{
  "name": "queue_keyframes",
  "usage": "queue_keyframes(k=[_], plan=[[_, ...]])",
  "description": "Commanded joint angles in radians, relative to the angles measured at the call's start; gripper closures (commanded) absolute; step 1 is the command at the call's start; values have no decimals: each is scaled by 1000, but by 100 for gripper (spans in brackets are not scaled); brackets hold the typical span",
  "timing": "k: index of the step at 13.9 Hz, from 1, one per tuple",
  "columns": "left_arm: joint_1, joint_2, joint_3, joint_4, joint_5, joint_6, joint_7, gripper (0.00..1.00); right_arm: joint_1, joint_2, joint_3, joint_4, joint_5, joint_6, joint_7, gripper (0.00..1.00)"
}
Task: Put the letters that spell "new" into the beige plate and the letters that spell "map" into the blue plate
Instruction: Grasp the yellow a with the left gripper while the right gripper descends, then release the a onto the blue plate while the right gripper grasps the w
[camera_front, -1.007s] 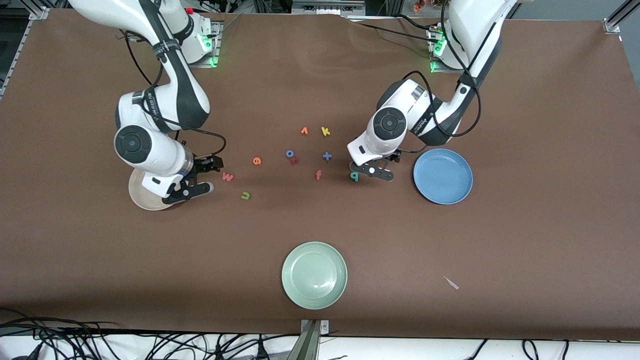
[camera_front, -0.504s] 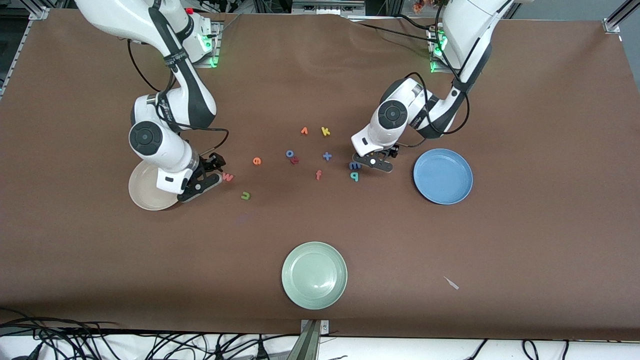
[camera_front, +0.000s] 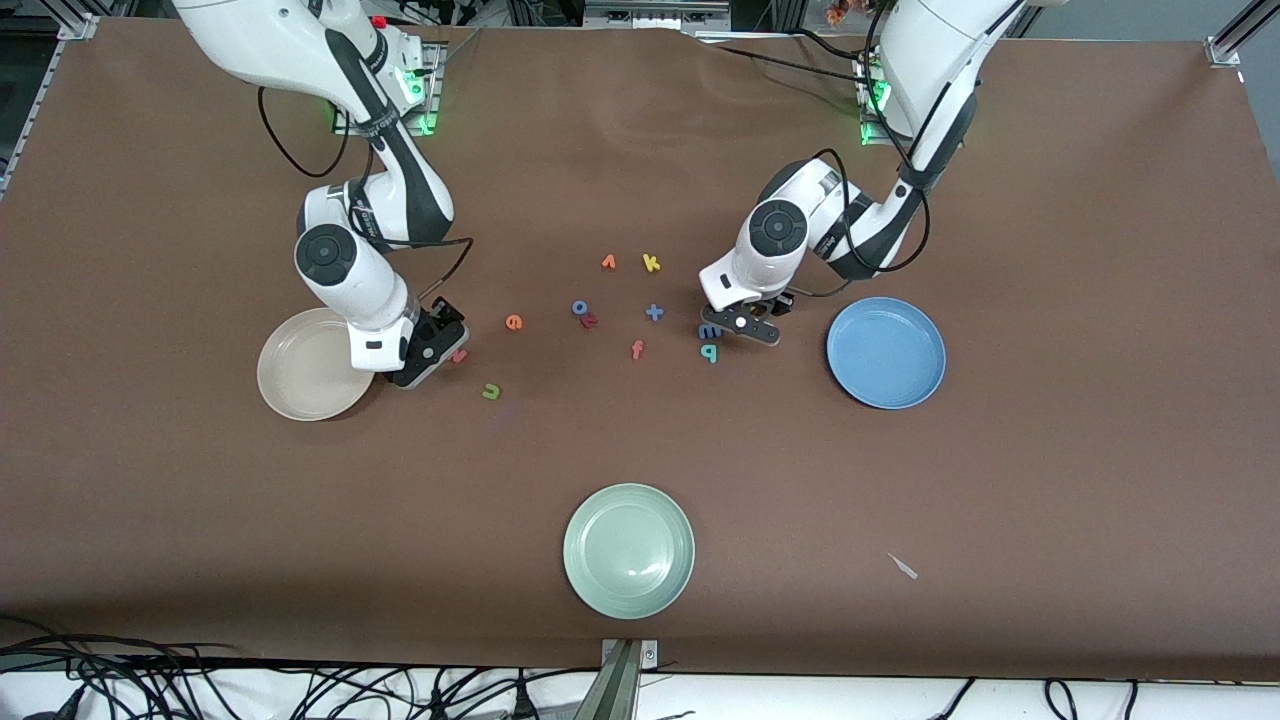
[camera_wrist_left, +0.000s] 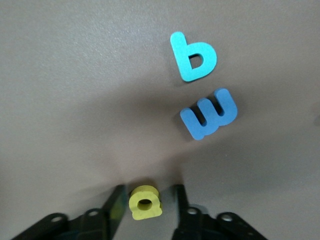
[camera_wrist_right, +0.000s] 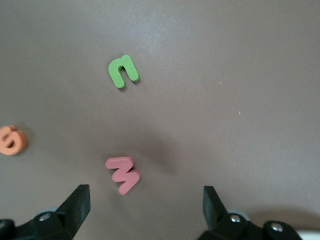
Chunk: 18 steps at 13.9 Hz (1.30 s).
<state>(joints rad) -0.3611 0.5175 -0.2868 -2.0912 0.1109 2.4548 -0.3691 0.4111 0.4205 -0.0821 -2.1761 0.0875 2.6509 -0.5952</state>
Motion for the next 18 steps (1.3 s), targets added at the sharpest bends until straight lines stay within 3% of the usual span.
queue_keyframes(k=[1, 5, 10, 13, 16, 18], plan=[[-9, 7, 5, -3, 33, 7, -21, 86, 0, 23, 2, -33, -2, 80, -77, 0], [-1, -54, 9, 28, 33, -114, -13, 91, 1, 41, 21, -30, -2, 87, -107, 0], [69, -99, 9, 210, 153, -456, 129, 90, 11, 47, 30, -28, -2, 81, -117, 0], [195, -90, 9, 252, 188, -462, 330, 91, 28, 50, 31, -25, -2, 81, -117, 1], [258, -65, 12, 269, 196, -451, 424, 90, 23, 57, 31, -21, 0, 81, -120, 21], [277, -21, 12, 267, 222, -438, 424, 90, 18, 57, 31, -21, 0, 80, -117, 23]])
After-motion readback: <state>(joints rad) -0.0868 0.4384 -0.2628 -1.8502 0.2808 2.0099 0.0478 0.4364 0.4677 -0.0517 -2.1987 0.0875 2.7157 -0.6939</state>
